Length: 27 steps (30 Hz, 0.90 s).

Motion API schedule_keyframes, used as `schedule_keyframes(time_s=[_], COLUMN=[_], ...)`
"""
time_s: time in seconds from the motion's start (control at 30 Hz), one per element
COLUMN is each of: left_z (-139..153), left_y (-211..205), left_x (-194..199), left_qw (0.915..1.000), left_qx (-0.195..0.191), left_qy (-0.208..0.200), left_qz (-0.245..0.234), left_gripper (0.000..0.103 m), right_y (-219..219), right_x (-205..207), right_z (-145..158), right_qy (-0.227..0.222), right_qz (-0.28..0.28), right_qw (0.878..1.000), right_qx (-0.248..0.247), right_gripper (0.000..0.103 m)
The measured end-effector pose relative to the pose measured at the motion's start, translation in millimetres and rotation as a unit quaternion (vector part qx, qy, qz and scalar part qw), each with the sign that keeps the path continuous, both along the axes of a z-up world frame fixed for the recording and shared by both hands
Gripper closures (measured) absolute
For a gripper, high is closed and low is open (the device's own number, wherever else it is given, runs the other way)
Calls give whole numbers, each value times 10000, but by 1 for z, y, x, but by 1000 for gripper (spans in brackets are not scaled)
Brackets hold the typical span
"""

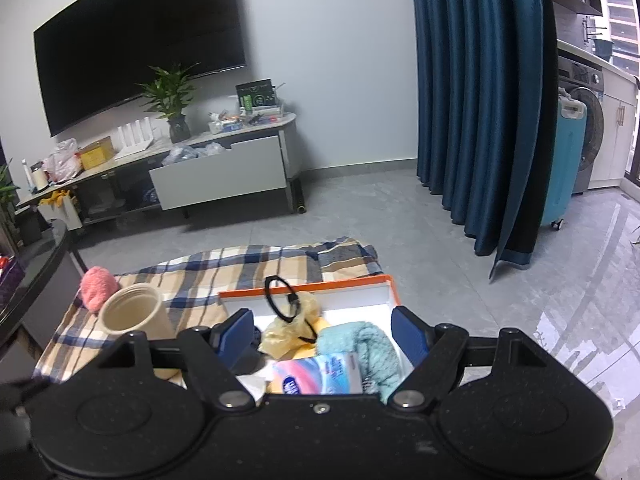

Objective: Organize soft objects
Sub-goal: 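Open both tools to drop the sponge and tissue pack into the box, then move both tools back over the blanket toward the pink hat and cable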

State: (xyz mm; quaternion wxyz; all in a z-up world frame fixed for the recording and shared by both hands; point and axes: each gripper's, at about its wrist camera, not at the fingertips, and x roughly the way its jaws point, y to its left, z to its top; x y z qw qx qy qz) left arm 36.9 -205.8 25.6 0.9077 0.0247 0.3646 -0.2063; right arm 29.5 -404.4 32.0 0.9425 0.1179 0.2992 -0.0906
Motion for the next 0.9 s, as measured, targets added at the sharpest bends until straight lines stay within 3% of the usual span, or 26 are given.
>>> schedule_keyframes(time_s=[0.33, 0.9], left_z=[10, 14], left_y=[41, 106], left_x=[4, 7], left_qw=[9980, 9919], left_qx=[118, 123], left_qy=[-88, -111], left_qz=[618, 1261], left_gripper=[14, 14], right_y=[34, 111], right_x=[-7, 14], right_z=[7, 12], right_qy=[23, 47], right_qz=[349, 1092], right_qw=[9994, 9940], right_qx=[52, 77], right_gripper=[13, 13])
